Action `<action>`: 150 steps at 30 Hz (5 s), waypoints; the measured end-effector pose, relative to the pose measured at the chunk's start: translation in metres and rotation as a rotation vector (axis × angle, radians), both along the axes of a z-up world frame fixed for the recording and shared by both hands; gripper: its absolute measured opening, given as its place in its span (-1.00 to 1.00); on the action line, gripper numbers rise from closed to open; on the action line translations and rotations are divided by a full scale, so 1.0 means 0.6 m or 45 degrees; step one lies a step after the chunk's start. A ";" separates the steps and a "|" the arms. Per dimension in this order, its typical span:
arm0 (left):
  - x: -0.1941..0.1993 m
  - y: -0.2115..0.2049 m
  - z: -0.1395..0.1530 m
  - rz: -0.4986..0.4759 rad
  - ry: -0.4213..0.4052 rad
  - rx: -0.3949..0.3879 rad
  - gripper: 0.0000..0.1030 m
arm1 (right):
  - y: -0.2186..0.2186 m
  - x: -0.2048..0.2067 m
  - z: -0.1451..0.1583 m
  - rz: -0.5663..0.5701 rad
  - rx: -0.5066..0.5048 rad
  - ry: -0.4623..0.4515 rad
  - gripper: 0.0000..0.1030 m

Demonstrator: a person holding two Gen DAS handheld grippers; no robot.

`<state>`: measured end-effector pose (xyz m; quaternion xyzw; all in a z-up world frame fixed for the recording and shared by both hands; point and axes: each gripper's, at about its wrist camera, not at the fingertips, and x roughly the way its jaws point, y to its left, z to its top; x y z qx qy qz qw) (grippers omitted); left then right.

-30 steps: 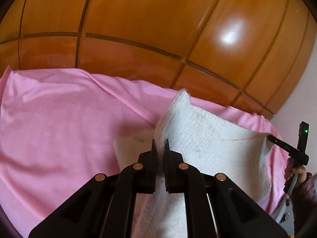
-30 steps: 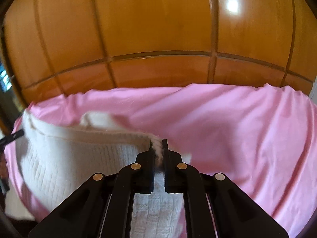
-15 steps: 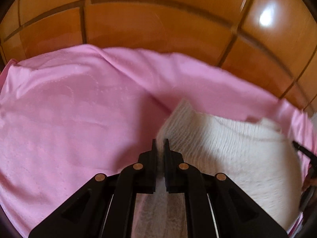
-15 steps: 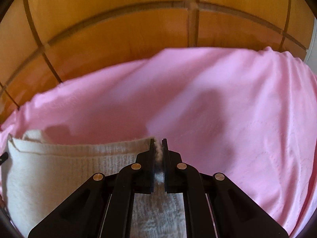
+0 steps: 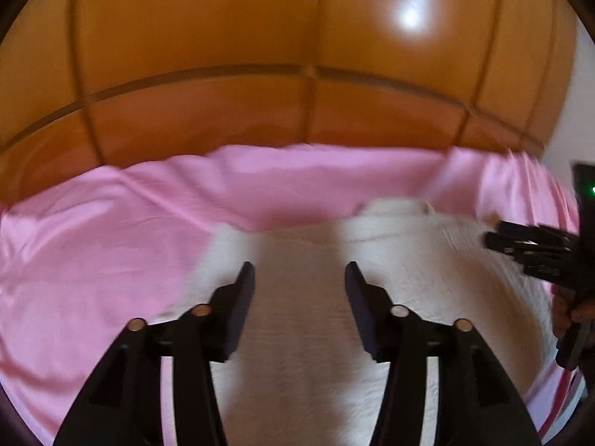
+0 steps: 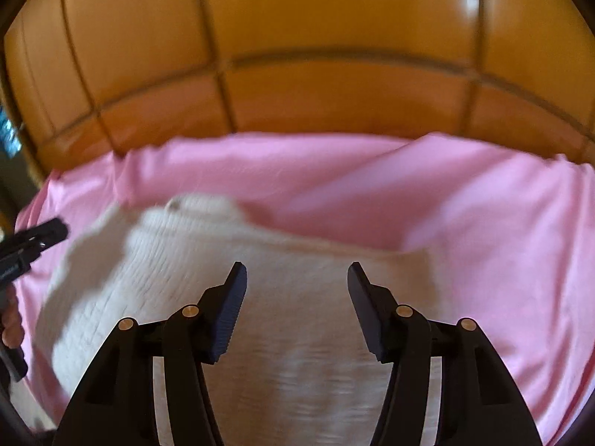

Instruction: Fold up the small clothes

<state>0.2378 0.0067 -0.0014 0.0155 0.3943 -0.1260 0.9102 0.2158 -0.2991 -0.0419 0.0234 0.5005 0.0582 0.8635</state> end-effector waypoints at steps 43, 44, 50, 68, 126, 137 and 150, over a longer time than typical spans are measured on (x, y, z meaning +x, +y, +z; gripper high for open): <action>-0.110 0.016 0.027 0.324 -0.115 -0.040 -0.13 | 0.077 -0.075 0.026 -0.102 -0.016 -0.142 0.47; -0.120 0.016 0.029 0.323 -0.116 -0.050 -0.13 | 0.087 -0.087 0.028 -0.085 -0.013 -0.138 0.47; -0.153 0.020 0.032 0.318 -0.129 -0.068 -0.13 | 0.137 -0.144 0.037 0.001 0.001 -0.130 0.47; -0.189 0.037 -0.024 0.353 -0.039 -0.055 -0.07 | 0.056 -0.216 -0.016 -0.197 -0.027 0.003 0.55; -0.223 -0.080 -0.046 0.171 0.101 0.101 0.17 | -0.185 -0.244 -0.055 -0.367 0.667 0.063 0.48; -0.190 -0.063 -0.079 0.135 0.203 -0.049 0.26 | -0.141 -0.225 -0.036 -0.272 0.667 0.115 -0.48; -0.197 0.077 -0.043 0.192 0.215 -0.510 -0.07 | 0.083 -0.123 0.159 0.074 0.536 -0.059 -0.55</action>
